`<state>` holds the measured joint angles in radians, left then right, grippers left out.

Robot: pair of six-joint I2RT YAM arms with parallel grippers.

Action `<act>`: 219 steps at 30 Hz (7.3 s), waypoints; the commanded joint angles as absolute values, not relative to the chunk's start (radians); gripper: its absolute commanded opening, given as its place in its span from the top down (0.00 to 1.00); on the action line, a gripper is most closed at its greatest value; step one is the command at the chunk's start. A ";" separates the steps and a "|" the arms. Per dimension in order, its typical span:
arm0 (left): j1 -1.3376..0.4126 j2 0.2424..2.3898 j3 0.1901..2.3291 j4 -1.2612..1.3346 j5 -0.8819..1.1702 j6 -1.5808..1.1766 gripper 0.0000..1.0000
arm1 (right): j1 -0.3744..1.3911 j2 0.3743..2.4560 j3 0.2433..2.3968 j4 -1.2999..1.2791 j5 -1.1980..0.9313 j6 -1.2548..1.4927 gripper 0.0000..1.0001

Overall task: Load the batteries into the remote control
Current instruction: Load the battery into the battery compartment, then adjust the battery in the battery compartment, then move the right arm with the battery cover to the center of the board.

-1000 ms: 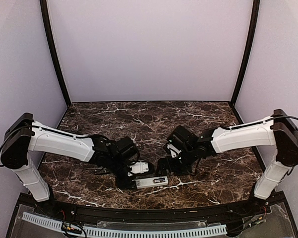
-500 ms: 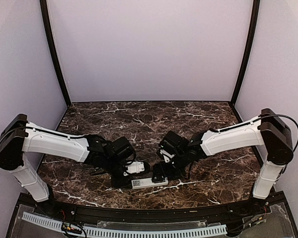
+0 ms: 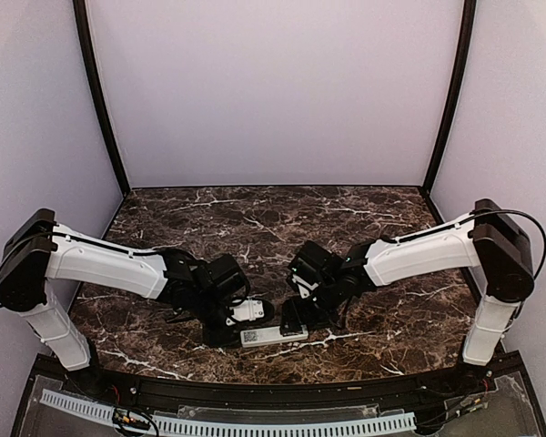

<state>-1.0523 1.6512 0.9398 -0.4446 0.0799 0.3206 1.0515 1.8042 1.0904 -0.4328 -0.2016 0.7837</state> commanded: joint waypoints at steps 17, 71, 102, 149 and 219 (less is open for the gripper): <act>-1.057 1.665 0.929 -0.482 0.071 0.333 0.47 | 1.078 1.856 1.085 -0.515 -0.099 0.767 0.46; -1.057 1.392 0.716 -0.202 0.132 -0.192 0.60 | 1.031 1.809 1.014 -0.280 -0.331 0.626 1.00; -1.057 1.427 0.698 -0.164 0.164 -0.198 0.59 | 1.014 1.828 0.977 -0.314 -0.303 0.621 1.00; -1.057 1.408 0.688 -0.152 0.149 -0.184 0.59 | 1.065 1.816 1.146 -0.467 -0.275 0.569 1.00; -0.834 1.417 0.913 -0.299 0.055 -0.102 0.34 | 0.756 2.046 1.624 -0.849 -0.097 -0.184 0.44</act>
